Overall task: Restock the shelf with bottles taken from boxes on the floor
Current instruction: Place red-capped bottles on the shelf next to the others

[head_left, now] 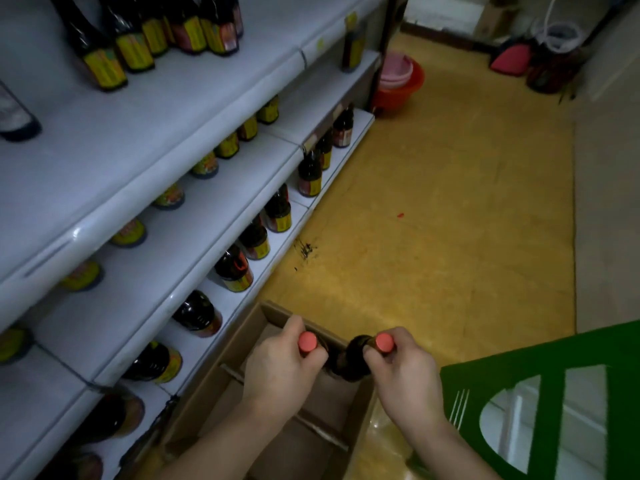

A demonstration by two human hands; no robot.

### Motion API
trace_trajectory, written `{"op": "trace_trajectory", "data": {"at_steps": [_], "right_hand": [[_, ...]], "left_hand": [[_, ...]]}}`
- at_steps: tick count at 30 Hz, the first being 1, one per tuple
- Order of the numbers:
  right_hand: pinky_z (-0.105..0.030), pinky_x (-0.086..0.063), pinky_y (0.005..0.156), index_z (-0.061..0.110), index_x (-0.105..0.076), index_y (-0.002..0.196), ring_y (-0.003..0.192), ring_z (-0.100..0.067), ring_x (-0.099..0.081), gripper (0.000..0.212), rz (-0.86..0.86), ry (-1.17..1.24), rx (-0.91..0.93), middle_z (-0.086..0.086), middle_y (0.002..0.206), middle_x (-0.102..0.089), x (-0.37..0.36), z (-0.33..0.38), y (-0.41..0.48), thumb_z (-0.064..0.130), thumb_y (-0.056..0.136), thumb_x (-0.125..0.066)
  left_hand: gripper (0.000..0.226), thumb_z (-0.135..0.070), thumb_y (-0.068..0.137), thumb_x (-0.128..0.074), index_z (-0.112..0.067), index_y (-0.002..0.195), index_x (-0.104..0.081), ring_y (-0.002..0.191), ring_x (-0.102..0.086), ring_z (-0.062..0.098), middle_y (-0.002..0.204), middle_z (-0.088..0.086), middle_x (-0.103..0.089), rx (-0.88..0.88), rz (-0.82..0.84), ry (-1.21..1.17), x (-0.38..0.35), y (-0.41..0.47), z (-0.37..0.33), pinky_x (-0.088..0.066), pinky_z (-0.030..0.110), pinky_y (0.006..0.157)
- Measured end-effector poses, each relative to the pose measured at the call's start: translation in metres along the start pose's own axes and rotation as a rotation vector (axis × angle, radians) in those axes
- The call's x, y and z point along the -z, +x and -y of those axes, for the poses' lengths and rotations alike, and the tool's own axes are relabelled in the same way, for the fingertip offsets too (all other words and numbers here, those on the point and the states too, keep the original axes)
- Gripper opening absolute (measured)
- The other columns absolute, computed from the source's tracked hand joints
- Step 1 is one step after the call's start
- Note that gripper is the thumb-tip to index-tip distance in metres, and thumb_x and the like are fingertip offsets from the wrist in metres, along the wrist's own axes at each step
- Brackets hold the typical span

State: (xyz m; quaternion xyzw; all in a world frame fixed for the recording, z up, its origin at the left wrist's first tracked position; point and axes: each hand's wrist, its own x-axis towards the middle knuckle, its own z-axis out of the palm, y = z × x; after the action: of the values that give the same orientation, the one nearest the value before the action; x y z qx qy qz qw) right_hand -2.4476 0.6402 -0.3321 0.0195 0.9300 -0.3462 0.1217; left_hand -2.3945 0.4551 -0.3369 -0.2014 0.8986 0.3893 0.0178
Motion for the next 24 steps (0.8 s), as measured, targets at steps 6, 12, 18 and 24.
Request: {"op": "trace_trajectory", "data": {"at_steps": [6,12,18,24], "right_hand": [[-0.036,-0.046,0.053,0.029,-0.053,0.084,0.061,-0.014,-0.06,0.017,-0.026,-0.031,0.063,0.006,0.064,-0.062,0.053,0.053,-0.013,0.036,0.089,-0.068],[-0.039,-0.044,0.054,0.024,-0.053,0.081,0.063,-0.02,-0.057,0.02,-0.059,-0.01,0.125,0.003,0.067,-0.06,0.101,0.106,-0.026,0.035,0.087,-0.069],[-0.036,-0.043,0.052,0.021,-0.05,0.078,0.062,-0.019,-0.056,0.024,-0.079,-0.004,0.203,0.001,0.068,-0.059,0.148,0.158,-0.04,0.034,0.087,-0.068],[-0.043,-0.052,0.058,0.019,-0.055,0.079,0.065,-0.021,-0.059,0.02,-0.11,0.009,0.321,0.0,0.071,-0.061,0.195,0.209,-0.059,0.033,0.086,-0.068]], "left_hand": [[0.034,-0.035,0.082,-0.065,-0.029,0.074,-0.032,0.057,-0.048,0.022,0.056,-0.003,-0.046,-0.025,-0.083,-0.054,0.056,-0.013,-0.051,-0.028,0.036,0.05],[0.033,-0.035,0.082,-0.068,-0.024,0.08,-0.037,0.063,-0.055,0.027,0.064,0.002,-0.055,-0.038,-0.168,-0.021,0.107,-0.025,-0.096,-0.033,0.036,0.051],[0.03,-0.034,0.08,-0.068,-0.024,0.077,-0.041,0.059,-0.051,0.02,0.06,-0.003,-0.05,-0.084,-0.251,-0.052,0.157,-0.041,-0.137,-0.031,0.032,0.051],[0.031,-0.034,0.082,-0.068,-0.025,0.074,-0.039,0.057,-0.047,0.018,0.061,-0.002,-0.047,-0.143,-0.324,-0.069,0.209,-0.064,-0.174,-0.026,0.03,0.049]]}}
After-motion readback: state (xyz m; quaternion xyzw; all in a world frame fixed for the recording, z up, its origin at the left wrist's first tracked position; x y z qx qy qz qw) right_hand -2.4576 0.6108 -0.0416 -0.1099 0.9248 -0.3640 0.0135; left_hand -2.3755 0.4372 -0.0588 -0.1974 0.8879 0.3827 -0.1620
